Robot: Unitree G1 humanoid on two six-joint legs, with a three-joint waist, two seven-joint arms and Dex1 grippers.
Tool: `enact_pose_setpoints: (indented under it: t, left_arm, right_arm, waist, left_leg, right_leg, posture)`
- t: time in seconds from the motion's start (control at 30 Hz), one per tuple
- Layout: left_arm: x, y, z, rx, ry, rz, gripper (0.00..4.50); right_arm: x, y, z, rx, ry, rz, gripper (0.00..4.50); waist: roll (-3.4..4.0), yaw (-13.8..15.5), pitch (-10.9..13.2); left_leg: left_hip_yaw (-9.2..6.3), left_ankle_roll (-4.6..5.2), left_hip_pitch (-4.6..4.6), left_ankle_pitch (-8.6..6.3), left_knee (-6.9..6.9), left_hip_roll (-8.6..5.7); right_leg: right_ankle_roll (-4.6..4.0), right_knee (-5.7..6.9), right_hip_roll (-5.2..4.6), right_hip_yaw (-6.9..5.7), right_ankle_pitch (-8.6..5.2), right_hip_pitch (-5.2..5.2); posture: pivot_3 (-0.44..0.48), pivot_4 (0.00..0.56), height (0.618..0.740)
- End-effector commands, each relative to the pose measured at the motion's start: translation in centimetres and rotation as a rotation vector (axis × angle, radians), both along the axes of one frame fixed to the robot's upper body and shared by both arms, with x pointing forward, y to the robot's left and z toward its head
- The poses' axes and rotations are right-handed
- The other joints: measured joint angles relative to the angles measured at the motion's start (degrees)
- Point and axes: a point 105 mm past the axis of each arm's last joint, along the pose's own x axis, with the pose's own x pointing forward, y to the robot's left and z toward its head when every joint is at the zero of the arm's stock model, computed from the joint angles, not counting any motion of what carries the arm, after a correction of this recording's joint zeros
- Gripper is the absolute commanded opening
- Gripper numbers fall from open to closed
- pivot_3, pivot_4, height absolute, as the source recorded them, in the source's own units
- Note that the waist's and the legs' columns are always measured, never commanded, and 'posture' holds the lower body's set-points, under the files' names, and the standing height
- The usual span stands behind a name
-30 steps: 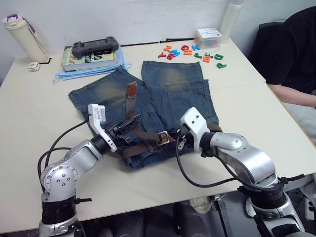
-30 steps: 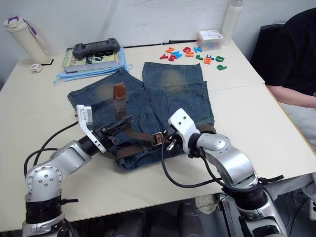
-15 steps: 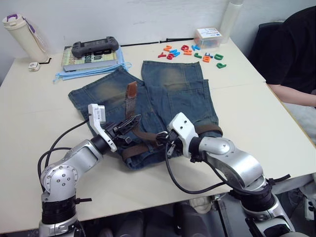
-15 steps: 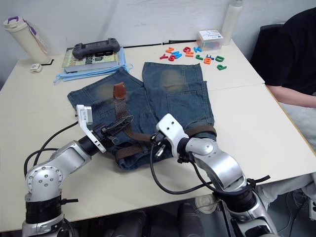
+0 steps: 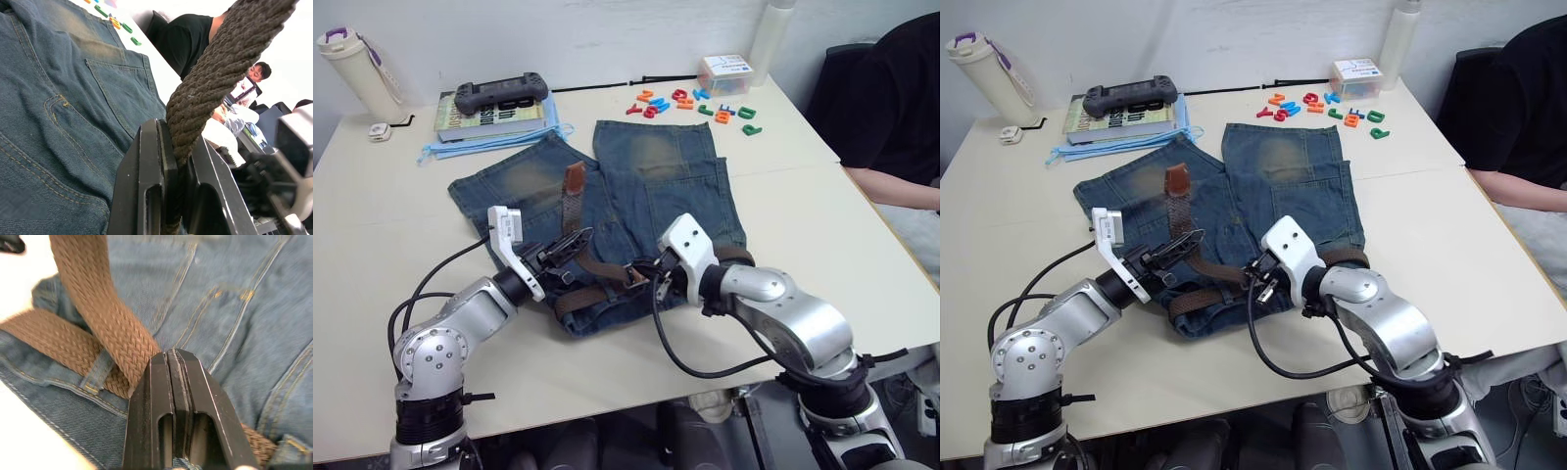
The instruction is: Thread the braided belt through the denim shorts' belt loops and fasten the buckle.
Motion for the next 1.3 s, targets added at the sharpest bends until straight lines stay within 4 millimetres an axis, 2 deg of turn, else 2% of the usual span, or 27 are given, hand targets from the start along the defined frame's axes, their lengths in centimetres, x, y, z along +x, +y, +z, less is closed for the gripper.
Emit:
enact_pose_setpoints:
  t: [0.03,0.4,0.63,1.03,1.3]
  left_arm:
    - [-0.4,0.0,0.9,-0.010,-0.043,-0.010,0.00]
    - [-0.3,0.0,1.0,-0.007,-0.045,-0.011,0.00]
    - [-0.4,0.0,1.1,-0.008,-0.047,-0.005,0.00]
    - [-0.4,-0.1,1.1,-0.006,-0.046,-0.010,0.00]
    - [-0.3,-0.5,1.6,-0.012,-0.067,-0.033,0.00]
  right_arm:
    - [-0.7,0.0,1.7,0.028,-0.050,0.026,0.03]
    - [0.6,0.0,-1.1,-0.052,-0.007,-0.027,0.03]
    - [0.8,0.3,-2.0,-0.064,0.006,-0.023,0.03]
    - [0.5,2.0,-3.1,-0.086,0.023,0.015,0.03]
    - [0.6,1.8,-4.6,-0.170,0.042,0.003,0.03]
  waist:
    - [0.00,0.0,0.0]
    - [0.00,0.1,0.0]
    - [0.00,0.0,0.0]
    - [0.01,-0.1,0.0]
    - [0.01,-0.1,0.0]
  left_leg:
    - [0.00,0.00,0.00,0.00,0.00,0.00]
    - [0.01,0.00,0.00,0.00,-0.01,-0.02]
    - [0.00,0.00,0.00,0.00,-0.02,-0.02]
    - [0.00,0.00,0.00,0.00,-0.02,-0.01]
    - [0.01,0.00,0.01,0.00,-0.02,0.00]
  right_leg:
    - [0.00,0.00,0.00,0.00,0.00,0.00]
    - [0.00,0.00,-0.02,0.00,0.00,0.00]
    - [0.00,-0.02,-0.01,0.00,0.00,0.00]
    - [0.00,-0.02,0.00,0.00,0.00,-0.01]
    - [0.00,-0.01,0.00,0.00,0.00,-0.01]
  posture:
    - [0.000,0.150,0.738]
    - [0.000,0.150,0.738]
    - [0.000,0.150,0.738]
    - [0.000,0.150,0.738]
    - [0.000,0.150,0.738]
